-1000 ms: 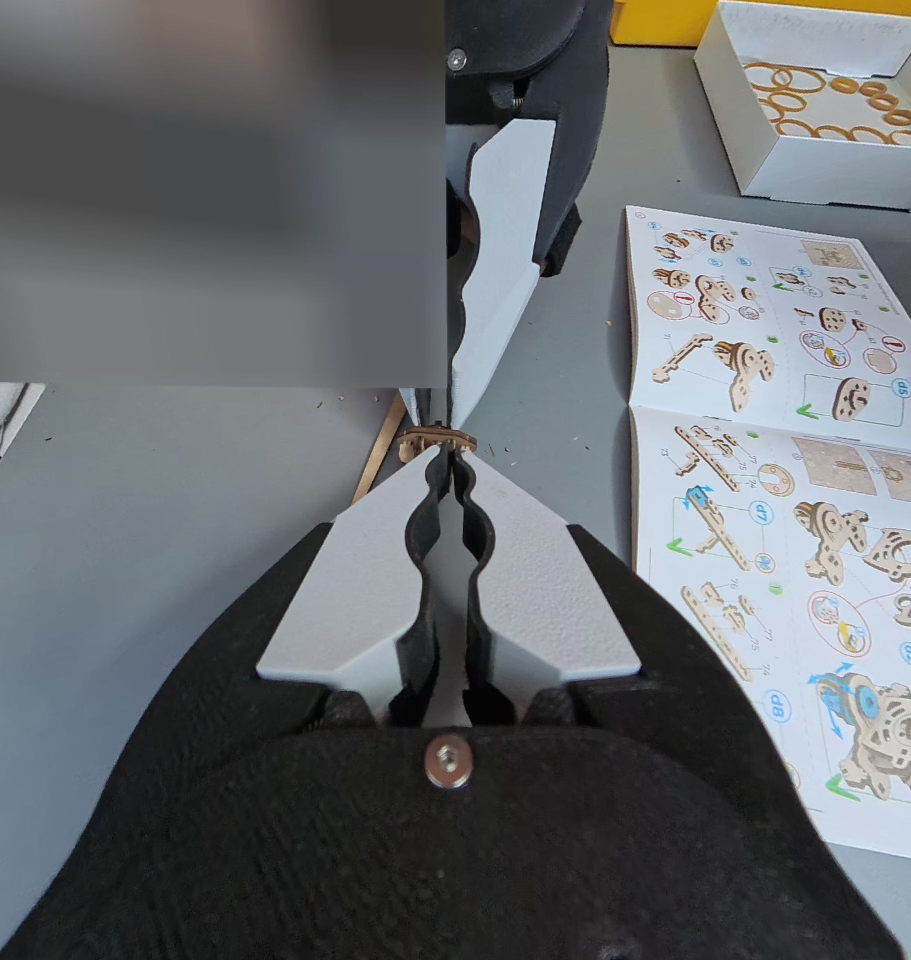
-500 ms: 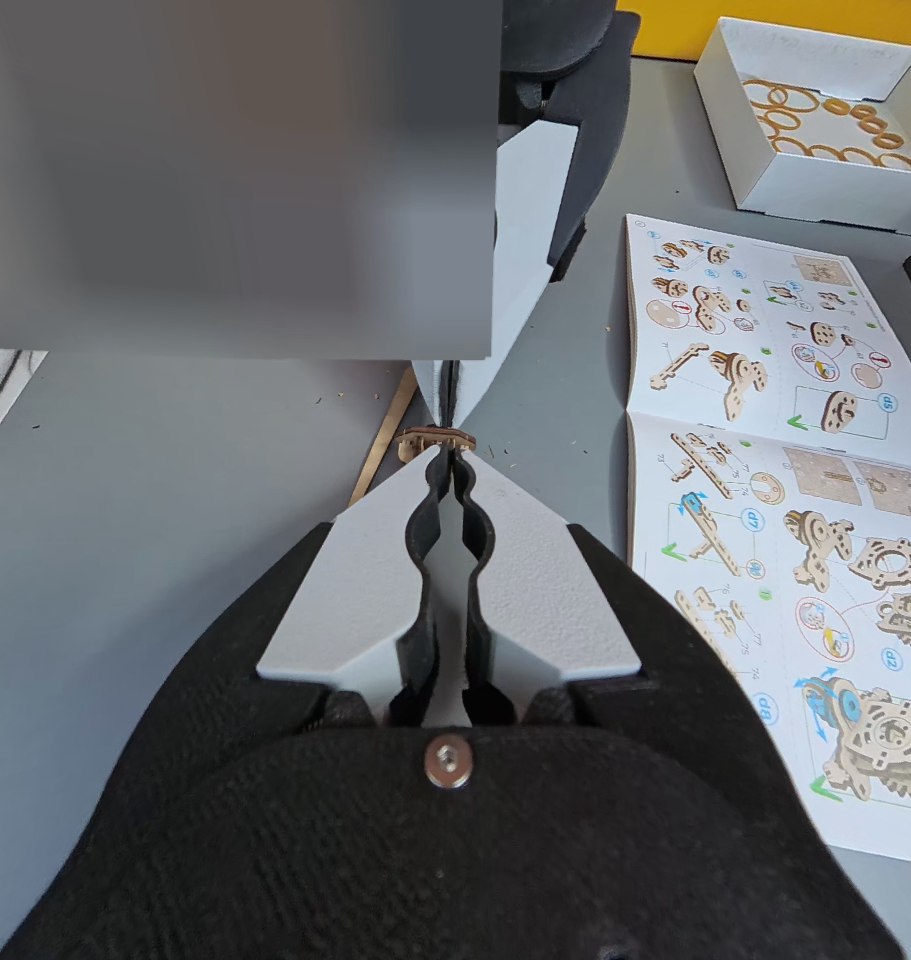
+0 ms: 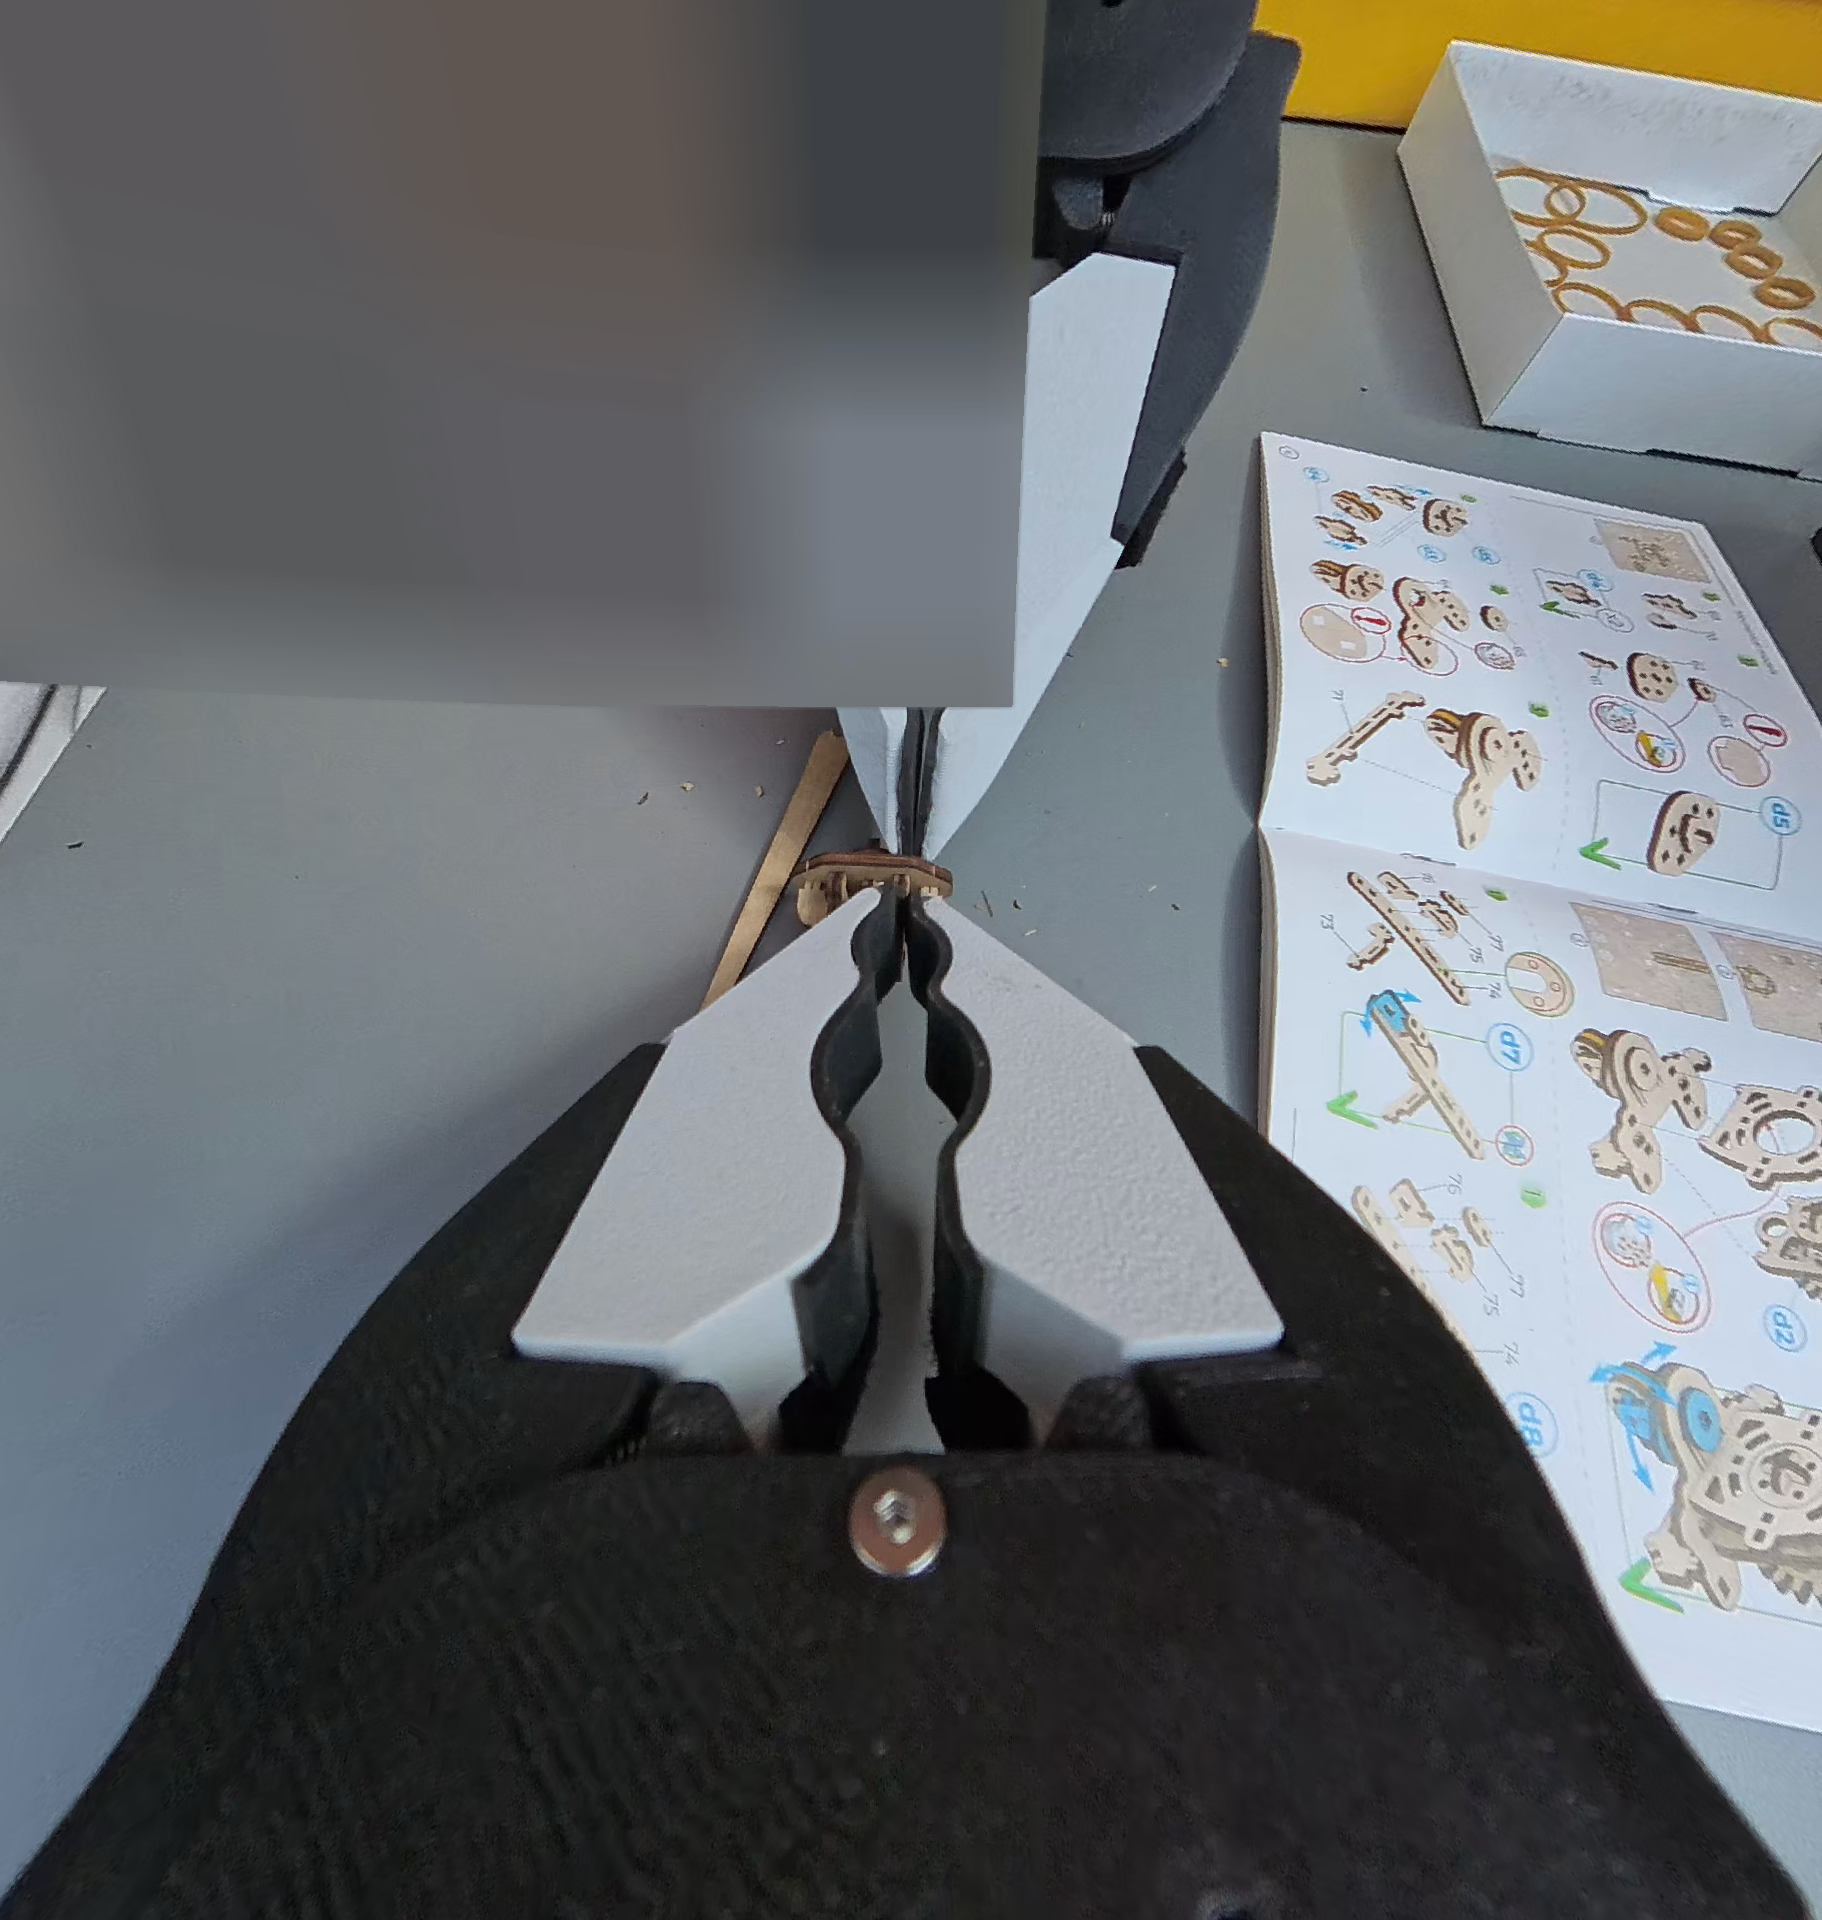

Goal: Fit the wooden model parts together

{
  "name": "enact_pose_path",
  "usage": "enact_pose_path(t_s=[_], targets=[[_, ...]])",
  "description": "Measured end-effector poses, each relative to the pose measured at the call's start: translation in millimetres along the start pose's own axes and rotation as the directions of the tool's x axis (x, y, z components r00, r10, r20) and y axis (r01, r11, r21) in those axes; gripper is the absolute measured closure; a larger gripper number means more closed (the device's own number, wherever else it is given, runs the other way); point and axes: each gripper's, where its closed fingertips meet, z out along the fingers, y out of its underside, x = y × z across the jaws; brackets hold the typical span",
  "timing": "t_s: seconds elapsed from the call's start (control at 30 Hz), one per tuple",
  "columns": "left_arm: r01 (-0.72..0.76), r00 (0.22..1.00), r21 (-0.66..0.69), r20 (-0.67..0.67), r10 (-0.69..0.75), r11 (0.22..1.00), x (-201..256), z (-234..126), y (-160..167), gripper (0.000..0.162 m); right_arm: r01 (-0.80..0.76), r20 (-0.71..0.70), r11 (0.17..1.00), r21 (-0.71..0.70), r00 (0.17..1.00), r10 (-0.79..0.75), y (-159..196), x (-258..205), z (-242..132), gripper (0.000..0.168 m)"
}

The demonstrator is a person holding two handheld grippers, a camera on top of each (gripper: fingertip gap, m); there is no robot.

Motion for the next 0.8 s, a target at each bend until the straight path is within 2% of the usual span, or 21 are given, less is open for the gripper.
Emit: enact_pose_path(t_s=[0.27,0.8], targets=[[0.016,1.000,0.011,-0.027,-0.016,1.000,1.6,-1.9,-0.6,0.157,0.000,-0.006,1.000,-0.003,1.000,0.000,0.2,0.6,0.4,0.168],[0.052,0.998,0.010,-0.043,-0.052,0.999,2.2,-1.5,-1.2,0.157,0.006,-0.011,1.000,-0.003,1.000,-0.006,0.1,0.5,0.4,0.168]])
